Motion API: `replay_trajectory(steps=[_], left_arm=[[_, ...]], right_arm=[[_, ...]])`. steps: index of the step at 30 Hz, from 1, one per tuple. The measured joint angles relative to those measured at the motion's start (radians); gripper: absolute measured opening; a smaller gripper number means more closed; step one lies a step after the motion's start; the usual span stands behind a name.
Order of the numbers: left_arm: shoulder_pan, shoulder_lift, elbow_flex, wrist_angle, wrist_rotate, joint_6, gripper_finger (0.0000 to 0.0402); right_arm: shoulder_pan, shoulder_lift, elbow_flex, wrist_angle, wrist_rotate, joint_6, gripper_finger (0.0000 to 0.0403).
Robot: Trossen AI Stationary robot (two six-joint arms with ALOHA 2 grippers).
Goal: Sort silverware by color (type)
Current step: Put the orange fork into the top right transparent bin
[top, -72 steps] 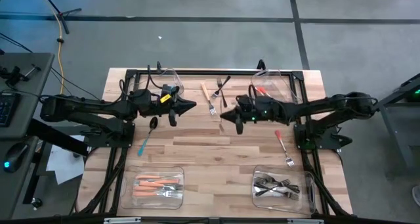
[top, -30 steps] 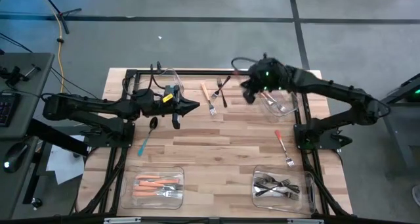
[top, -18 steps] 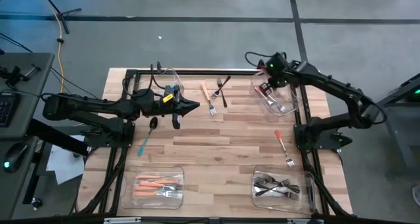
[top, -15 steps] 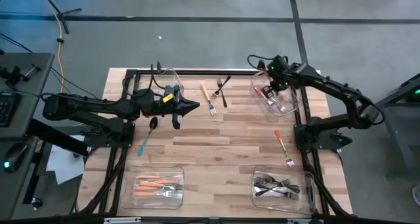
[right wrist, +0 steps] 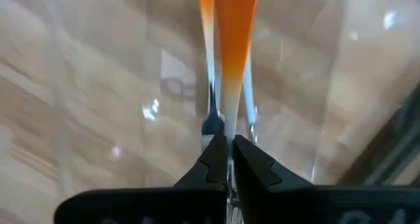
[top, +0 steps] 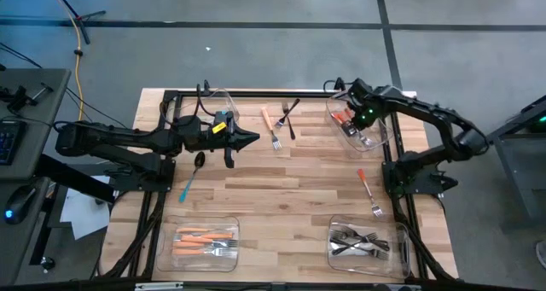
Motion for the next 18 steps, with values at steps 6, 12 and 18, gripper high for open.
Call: replay_trajectory(steps=[6,12,18], left_arm=[[0.0,0.0,0.0,0.001,0.0,-0.009,0.0],[0.0,0.0,0.0,0.001,0.0,-0.009,0.0],[0.0,0.0,0.0,0.001,0.0,-0.008,0.0]], right_arm=[[0.0,0.129,0.013,-0.002,-0.001,-0.027,0.0],[0.0,0.208,0.037,0.037,-0.001,-0.033,0.0],[0.0,0.266,0.042,0.044,-0.001,-0.022,0.0]])
